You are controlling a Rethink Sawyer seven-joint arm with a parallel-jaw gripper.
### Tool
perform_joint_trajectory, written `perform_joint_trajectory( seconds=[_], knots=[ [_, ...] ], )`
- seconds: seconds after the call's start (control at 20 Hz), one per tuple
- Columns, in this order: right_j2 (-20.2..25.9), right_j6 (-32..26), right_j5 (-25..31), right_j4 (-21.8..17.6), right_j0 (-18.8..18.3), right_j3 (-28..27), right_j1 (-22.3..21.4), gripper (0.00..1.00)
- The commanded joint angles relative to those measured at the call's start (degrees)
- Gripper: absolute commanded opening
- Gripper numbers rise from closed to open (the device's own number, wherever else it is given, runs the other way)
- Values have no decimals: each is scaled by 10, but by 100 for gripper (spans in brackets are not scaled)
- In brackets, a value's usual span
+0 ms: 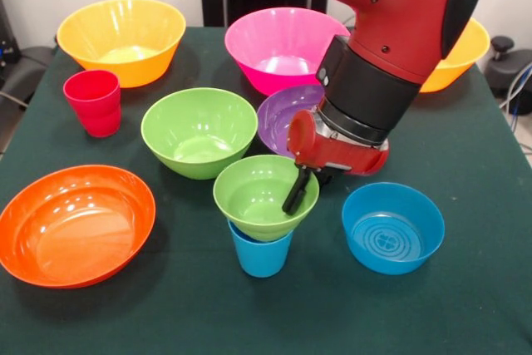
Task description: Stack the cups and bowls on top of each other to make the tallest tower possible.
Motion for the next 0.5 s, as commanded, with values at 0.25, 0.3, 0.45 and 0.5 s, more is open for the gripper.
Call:
perform_joint_trajectory(
  seconds=[0.25, 0.3, 0.45, 0.5],
  knots=[
    [69, 1, -36, -44, -22, 0, 33, 0],
    [69, 1, -36, -44, -22, 0, 33, 0],
    [68, 5, -39, -43, -22, 1, 34, 0],
    [68, 5, -39, -42, -22, 0, 35, 0]
  ],
)
